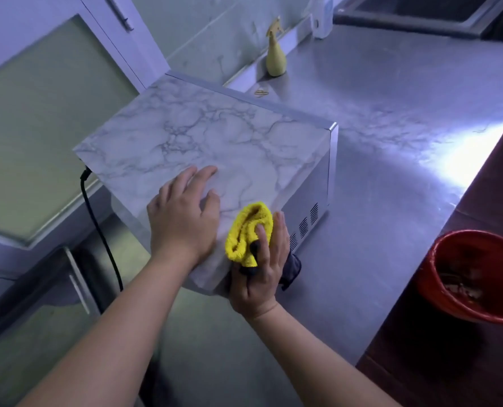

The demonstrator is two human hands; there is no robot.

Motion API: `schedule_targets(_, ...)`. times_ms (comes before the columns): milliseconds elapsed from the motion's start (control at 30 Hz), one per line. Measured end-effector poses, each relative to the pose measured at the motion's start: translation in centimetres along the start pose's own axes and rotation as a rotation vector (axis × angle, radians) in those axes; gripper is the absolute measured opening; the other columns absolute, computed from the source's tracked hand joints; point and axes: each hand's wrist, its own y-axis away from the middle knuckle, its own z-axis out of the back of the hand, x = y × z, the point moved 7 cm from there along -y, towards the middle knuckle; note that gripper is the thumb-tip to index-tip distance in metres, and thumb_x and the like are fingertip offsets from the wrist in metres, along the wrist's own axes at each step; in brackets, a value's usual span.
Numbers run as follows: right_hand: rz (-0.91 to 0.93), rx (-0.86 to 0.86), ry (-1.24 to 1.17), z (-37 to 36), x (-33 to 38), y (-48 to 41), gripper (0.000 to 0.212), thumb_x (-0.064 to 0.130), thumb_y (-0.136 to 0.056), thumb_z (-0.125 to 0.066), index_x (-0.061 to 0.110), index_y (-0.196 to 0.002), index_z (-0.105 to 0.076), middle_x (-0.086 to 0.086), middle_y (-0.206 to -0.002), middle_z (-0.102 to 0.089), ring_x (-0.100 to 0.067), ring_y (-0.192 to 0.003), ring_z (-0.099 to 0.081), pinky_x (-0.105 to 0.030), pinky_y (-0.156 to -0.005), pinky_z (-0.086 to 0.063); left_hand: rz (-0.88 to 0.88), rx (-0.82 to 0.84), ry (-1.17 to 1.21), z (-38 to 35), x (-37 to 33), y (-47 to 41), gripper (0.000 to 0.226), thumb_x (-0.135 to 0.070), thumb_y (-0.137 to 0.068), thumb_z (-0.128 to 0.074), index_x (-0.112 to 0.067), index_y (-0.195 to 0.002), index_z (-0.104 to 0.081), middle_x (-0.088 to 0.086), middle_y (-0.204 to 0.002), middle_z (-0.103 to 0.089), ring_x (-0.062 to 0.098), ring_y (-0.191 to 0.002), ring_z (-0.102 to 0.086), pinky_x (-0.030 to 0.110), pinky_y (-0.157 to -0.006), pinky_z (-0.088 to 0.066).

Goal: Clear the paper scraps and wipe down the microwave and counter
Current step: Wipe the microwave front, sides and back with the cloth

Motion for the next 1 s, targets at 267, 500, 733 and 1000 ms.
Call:
schedule_targets(267,-0.847,-0.138,-0.198,-0.1,-13.5,4.5,0.065,0.038,-0.101,-0.038,0.004,-0.155,-0.025,-0.012,-0.163,-0.025,-0.021,-0.152,-0.022,-0.045,-0.124,-0.017,0.01,0.004,-0.004,-0.5,0.2,0.2,0.05,-0.049,-0.09,-0.03,-0.047,-0.138,-0.044,-0.013,-0.153,-0.037,0.014,-0.139,-0.029,0.04,-0.115,-0.02)
schedule_targets(500,-1.389,-0.238,-0.364,2.0,-15.8,3.3,0.049,0.039,-0.106,-0.04,0.024,-0.152,-0.038,0.001,-0.147,-0.051,-0.021,-0.134,-0.049,-0.041,-0.115,-0.037,0.014,0.021,-0.01,-0.3,0.1,0.2,0.043,-0.044,-0.096,-0.037,-0.046,-0.138,-0.044,-0.013,-0.153,-0.037,0.015,-0.139,-0.029,0.041,-0.114,-0.02)
schedule_targets(733,-0.585,0.035,-0.39,4.0,0.6,0.0,0.058,0.048,-0.101,-0.045,0.033,-0.155,-0.031,0.009,-0.165,-0.022,-0.01,-0.153,-0.016,-0.039,-0.125,-0.017,0.018,0.019,0.005,-0.3,0.2,0.1,0.046,-0.045,-0.093,-0.034,-0.047,-0.138,-0.044,-0.014,-0.153,-0.037,0.014,-0.139,-0.03,0.04,-0.113,-0.02)
schedule_targets(1000,0.157,0.085,0.033,-1.0,0.4,4.2,0.062,0.043,-0.1,-0.036,0.035,-0.158,-0.017,-0.004,-0.167,-0.014,-0.038,-0.15,-0.022,-0.063,-0.113,-0.024,0.013,0.009,0.031,-0.4,0.2,0.2,0.05,-0.046,-0.091,-0.032,-0.046,-0.139,-0.045,-0.014,-0.153,-0.038,0.012,-0.14,-0.028,0.038,-0.115,-0.019)
